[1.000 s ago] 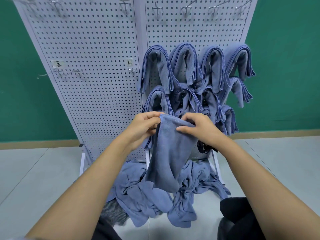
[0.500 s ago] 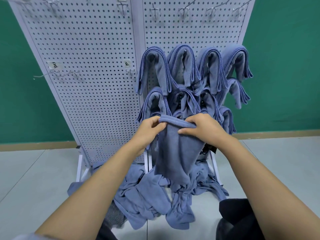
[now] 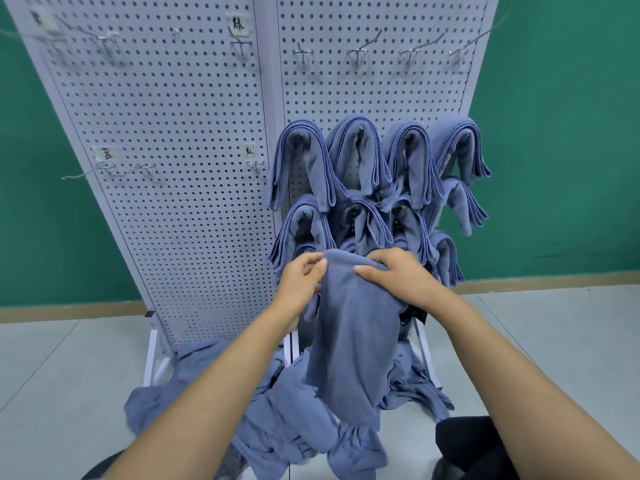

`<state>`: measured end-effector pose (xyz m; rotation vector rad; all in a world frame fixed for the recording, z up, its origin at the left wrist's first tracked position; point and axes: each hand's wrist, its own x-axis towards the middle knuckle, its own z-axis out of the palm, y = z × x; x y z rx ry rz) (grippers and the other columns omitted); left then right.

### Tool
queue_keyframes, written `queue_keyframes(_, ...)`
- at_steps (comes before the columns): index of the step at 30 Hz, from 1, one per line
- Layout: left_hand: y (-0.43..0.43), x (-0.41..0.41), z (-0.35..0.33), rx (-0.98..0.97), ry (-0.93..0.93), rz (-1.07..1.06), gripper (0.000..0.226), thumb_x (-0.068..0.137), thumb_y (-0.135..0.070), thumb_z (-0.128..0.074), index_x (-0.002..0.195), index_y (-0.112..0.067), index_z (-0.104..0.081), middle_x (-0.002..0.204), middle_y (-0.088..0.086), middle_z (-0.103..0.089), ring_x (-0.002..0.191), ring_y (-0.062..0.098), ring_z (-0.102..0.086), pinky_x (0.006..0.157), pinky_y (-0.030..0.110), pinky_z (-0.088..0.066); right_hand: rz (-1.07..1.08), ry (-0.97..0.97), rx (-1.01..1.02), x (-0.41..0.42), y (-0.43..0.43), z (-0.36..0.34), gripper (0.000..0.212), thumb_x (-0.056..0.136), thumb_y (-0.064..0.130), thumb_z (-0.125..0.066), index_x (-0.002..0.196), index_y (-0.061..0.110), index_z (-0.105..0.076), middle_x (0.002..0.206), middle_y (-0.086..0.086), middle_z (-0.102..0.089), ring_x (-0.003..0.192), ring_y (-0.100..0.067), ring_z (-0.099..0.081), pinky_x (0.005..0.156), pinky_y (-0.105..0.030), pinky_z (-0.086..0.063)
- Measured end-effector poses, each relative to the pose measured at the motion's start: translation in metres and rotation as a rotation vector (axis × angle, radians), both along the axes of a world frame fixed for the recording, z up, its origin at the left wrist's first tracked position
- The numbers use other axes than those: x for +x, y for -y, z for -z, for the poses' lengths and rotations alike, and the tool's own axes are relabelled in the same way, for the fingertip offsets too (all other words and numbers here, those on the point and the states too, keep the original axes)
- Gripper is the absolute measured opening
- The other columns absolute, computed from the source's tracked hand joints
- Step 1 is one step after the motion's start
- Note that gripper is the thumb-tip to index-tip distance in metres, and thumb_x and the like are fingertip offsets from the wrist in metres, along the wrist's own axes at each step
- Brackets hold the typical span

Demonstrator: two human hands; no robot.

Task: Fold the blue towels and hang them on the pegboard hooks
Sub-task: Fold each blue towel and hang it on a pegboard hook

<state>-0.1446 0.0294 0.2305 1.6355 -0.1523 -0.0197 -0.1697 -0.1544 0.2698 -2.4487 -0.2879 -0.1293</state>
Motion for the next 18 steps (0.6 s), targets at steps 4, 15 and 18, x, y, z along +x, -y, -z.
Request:
queue_keyframes(4, -0.005, -0.009, 0.019, -0.080, -0.256, -0.100, 0.010, 0.098, -0.024, -0.052, 0.096, -0.018, -0.059, 0.096, 0.003, -0.061, 0.081, 0.014, -0.055, 0.070, 0.024, -0.047, 0.087, 0.016, 0.203, 0.000, 0.000, -0.019, 0.037, 0.093, 0.030, -0.058, 0.068, 0.009, -0.041, 0.068, -0.011, -0.032, 0.062, -0.018, -0.030, 0.054, -0.030, -0.021)
queue_keyframes(15, 0.005, -0.042, 0.055, -0.503, -0.966, 0.106, 0.027, 0.076, -0.027, -0.074, 0.086, -0.007, -0.059, 0.092, 0.010, -0.064, 0.094, 0.026, -0.058, 0.077, 0.038, -0.049, 0.184, 0.152, 0.566, 0.006, 0.008, -0.093, 0.043, 0.093, 0.027, -0.059, 0.060, 0.017, -0.033, 0.063, -0.008, -0.030, 0.060, -0.019, -0.030, 0.054, -0.029, -0.023)
queue_keyframes(18, 0.006, -0.034, 0.048, -0.651, -0.848, -0.060, 0.024, 0.086, -0.032, -0.067, 0.083, -0.009, -0.060, 0.065, 0.002, -0.065, 0.072, 0.017, -0.055, 0.065, 0.028, -0.046, 0.218, 0.197, 0.588, 0.008, 0.016, -0.102, 0.037, 0.091, 0.032, -0.060, 0.066, 0.013, -0.040, 0.070, -0.009, -0.034, 0.066, -0.023, -0.030, 0.059, -0.032, -0.024)
